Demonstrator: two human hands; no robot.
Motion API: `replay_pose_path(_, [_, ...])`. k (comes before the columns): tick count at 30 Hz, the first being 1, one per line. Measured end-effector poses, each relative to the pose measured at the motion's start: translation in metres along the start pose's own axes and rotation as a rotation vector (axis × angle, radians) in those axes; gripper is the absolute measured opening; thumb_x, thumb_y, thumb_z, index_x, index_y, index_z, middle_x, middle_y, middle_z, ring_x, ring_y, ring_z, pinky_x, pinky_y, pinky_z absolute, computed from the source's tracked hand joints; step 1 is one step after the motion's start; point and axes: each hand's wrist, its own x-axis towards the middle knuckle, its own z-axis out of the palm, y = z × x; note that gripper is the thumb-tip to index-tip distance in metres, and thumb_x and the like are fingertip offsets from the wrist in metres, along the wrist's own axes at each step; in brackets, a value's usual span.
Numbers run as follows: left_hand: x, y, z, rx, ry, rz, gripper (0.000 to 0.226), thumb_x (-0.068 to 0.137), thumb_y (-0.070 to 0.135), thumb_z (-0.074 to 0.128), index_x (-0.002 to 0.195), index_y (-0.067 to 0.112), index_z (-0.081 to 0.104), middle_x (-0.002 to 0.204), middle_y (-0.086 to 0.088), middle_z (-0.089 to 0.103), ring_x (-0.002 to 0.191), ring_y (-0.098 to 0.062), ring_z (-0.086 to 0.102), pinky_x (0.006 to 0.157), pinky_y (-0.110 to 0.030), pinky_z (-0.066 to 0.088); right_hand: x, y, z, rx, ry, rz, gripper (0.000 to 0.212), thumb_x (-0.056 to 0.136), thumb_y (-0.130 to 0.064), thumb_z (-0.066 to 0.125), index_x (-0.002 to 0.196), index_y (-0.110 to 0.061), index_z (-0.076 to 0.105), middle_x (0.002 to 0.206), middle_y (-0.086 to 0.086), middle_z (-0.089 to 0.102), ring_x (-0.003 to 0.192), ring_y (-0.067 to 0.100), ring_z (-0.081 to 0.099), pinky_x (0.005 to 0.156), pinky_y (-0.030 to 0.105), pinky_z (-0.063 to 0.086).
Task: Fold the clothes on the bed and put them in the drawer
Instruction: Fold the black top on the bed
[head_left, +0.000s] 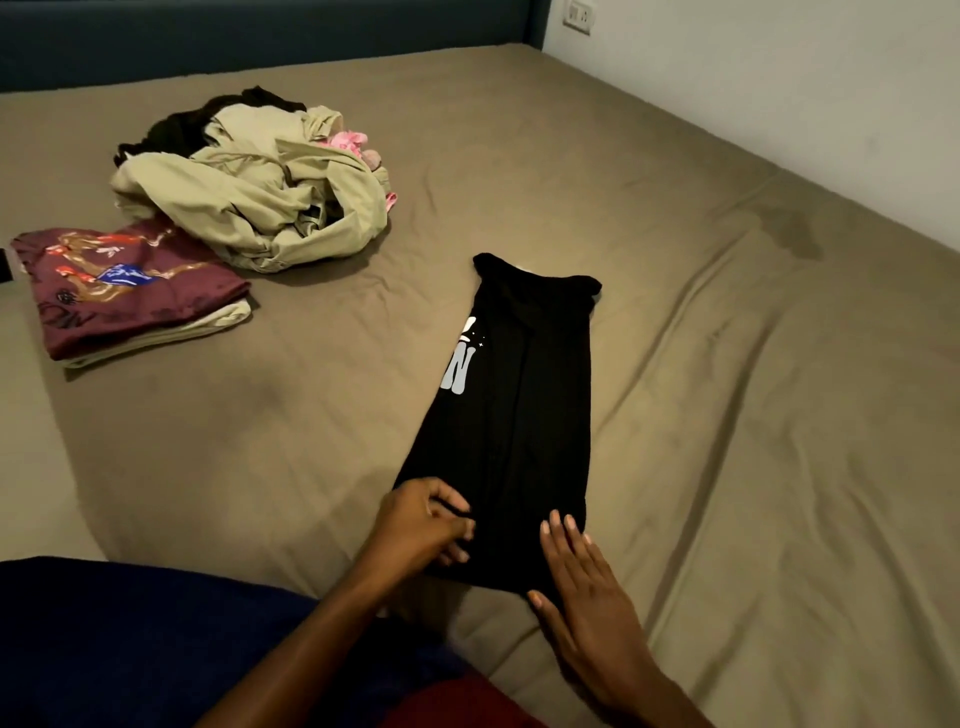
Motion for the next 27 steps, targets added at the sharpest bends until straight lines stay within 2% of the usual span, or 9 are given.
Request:
replay_pose_path(2, [0.008,-0.011,-0.032,0.472,0.09,0.239,0.032,0.082,0.005,0.073,0.107,0.021,0.064,0.081,0.002,0.072,0.066,-0.014,0.071,0.06,-0.032,0.059,-0.009,0.004,-0.019,0.236,0.03,-0.015,0.052,0.109,-0.036,0.045,0.159,-0.039,0.033,0.165,-0.021,0.031,0.152,0.008,0.033,0.123,0.025,0.024])
replay_pose_path(5, [0.017,-0.027,-0.077,1.125,0.122,0.589,0.076,0.069,0.002,0.072,0.136,0.032,0.054,0.113,0.004,0.065,0.095,-0.02,0.066,0.069,-0.035,0.06,-0.004,0.028,-0.045,0.344,0.265,0.105,0.063,0.097,-0.005,0.059,0.144,-0.047,0.054,0.14,-0.02,0.062,0.128,0.005,0.06,0.108,0.03,0.047])
replay_pose_path(7, [0.024,-0.031,-0.096,1.227,0.112,0.753,0.085,0.063,0.001,0.081,0.14,0.028,0.057,0.129,-0.004,0.061,0.108,-0.024,0.065,0.069,-0.033,0.061,0.008,0.042,-0.045,0.23,0.317,0.089,0.064,0.093,-0.004,0.062,0.144,-0.043,0.056,0.152,-0.015,0.053,0.141,0.009,0.048,0.113,0.039,0.043])
replay_pose_path(10, [0.03,-0.026,-0.103,1.273,0.044,0.888,0.075,0.066,0.012,0.089,0.134,0.03,0.064,0.139,-0.009,0.058,0.117,-0.024,0.063,0.069,-0.03,0.061,0.026,0.054,-0.039,0.153,0.165,-0.006,0.074,0.088,-0.007,0.074,0.146,-0.046,0.053,0.168,-0.009,0.027,0.157,0.016,0.021,0.118,0.04,0.03])
replay_pose_path(13, [0.033,-0.026,-0.106,1.216,-0.019,0.942,0.065,0.071,0.017,0.089,0.131,0.034,0.068,0.144,-0.009,0.056,0.123,-0.025,0.06,0.073,-0.028,0.06,0.038,0.058,-0.036,0.161,0.09,-0.114,0.07,0.082,-0.01,0.072,0.139,-0.048,0.06,0.171,-0.005,0.022,0.158,0.021,0.016,0.117,0.043,0.029])
replay_pose_path(17, [0.041,-0.026,-0.103,1.171,-0.031,1.03,0.032,0.089,0.025,0.072,0.119,0.035,0.074,0.151,-0.003,0.052,0.136,-0.023,0.05,0.09,-0.037,0.059,0.046,0.059,-0.042,0.331,0.096,-0.133,0.035,0.099,-0.052,0.049,0.126,-0.046,0.071,0.166,-0.002,0.034,0.156,0.023,0.024,0.118,0.042,0.026])
replay_pose_path(22, [0.058,0.001,-0.099,1.063,-0.158,1.065,0.029,0.091,0.019,0.052,0.111,0.029,0.071,0.127,0.009,0.068,0.145,-0.015,0.042,0.123,-0.04,0.027,0.082,0.054,-0.076,0.734,-0.159,-0.09,0.042,0.096,-0.055,0.058,0.118,-0.026,0.079,0.143,-0.005,0.063,0.141,0.018,0.051,0.116,0.039,0.036])
replay_pose_path(25, [0.086,0.046,-0.091,0.594,-0.238,0.754,0.025,0.092,0.017,0.055,0.109,0.024,0.072,0.104,0.003,0.075,0.104,-0.015,0.07,0.095,-0.036,0.053,0.132,0.057,-0.108,1.041,-0.095,0.147,0.041,0.087,-0.041,0.077,0.102,-0.003,0.08,0.112,0.011,0.077,0.106,0.025,0.073,0.096,0.039,0.055])
replay_pose_path(27, [0.12,0.083,-0.082,0.196,-0.229,0.537,0.011,0.096,0.014,0.063,0.101,0.011,0.073,0.085,0.003,0.073,0.077,-0.01,0.069,0.07,-0.029,0.053,0.176,0.064,-0.12,1.188,0.092,0.484,0.053,0.074,-0.047,0.086,0.096,0.0,0.074,0.096,0.01,0.077,0.09,0.024,0.074,0.08,0.038,0.055])
